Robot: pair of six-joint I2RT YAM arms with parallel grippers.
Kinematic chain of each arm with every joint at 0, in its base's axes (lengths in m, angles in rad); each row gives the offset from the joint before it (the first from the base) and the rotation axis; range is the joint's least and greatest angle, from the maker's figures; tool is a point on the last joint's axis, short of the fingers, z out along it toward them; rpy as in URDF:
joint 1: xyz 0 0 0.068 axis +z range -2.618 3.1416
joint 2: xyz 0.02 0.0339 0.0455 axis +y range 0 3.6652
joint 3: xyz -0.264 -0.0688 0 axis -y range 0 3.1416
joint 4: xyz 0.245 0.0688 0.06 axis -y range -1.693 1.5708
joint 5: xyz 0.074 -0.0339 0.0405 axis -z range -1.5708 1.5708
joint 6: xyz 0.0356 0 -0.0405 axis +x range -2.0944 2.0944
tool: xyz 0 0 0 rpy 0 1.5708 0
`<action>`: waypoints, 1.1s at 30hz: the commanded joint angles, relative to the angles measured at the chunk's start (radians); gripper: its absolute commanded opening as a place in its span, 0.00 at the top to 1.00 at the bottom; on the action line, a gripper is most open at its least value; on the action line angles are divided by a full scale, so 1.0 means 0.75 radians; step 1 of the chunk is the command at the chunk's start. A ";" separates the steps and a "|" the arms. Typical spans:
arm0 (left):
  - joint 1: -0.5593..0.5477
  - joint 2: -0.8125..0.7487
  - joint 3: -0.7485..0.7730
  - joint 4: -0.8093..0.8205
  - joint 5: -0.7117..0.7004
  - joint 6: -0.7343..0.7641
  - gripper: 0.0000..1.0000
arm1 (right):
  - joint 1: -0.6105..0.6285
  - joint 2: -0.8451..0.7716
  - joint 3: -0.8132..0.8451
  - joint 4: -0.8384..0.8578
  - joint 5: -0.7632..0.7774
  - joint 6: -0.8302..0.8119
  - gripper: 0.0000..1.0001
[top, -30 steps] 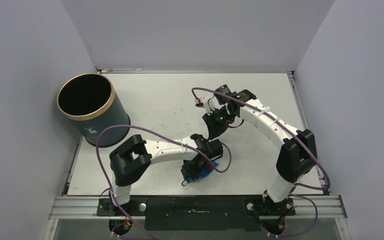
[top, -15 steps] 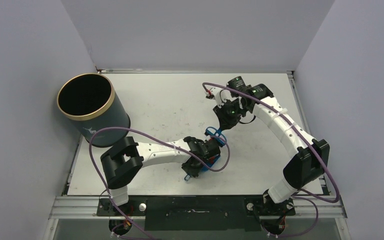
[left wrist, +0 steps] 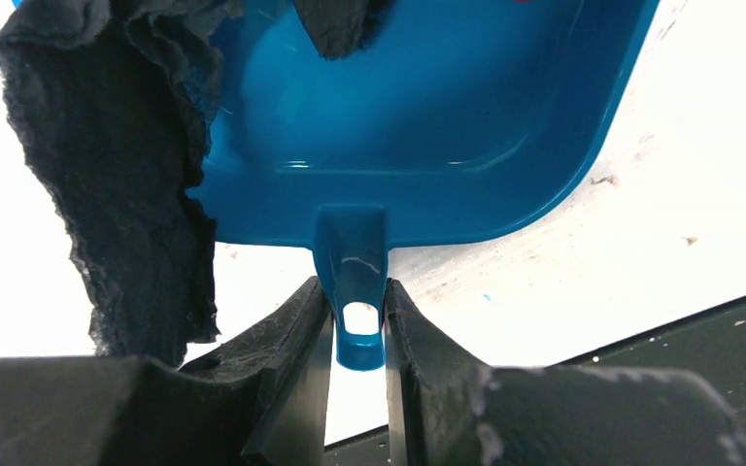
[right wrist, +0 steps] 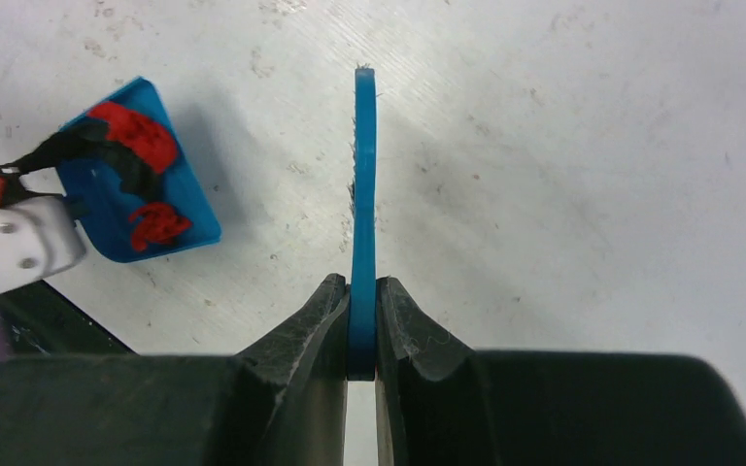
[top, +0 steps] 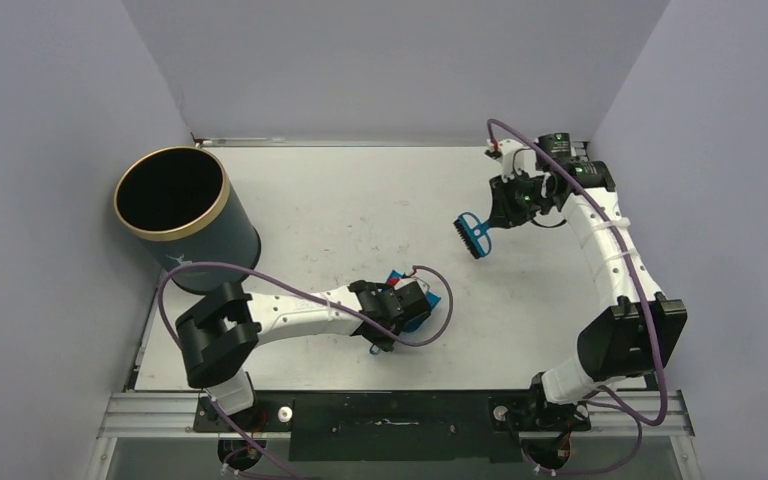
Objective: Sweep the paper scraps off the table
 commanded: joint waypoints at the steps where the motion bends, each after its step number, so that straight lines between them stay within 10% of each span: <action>1: -0.006 -0.136 -0.060 0.224 -0.153 -0.045 1.00 | -0.171 -0.062 -0.145 0.165 -0.166 0.076 0.95; 13: 0.066 -0.190 -0.260 0.525 -0.199 -0.095 1.00 | -0.267 -0.187 -0.528 0.320 -0.311 0.103 0.95; 33: 0.124 -0.110 -0.149 0.357 -0.134 -0.114 1.00 | -0.303 -0.237 -0.901 0.642 -0.612 0.126 0.95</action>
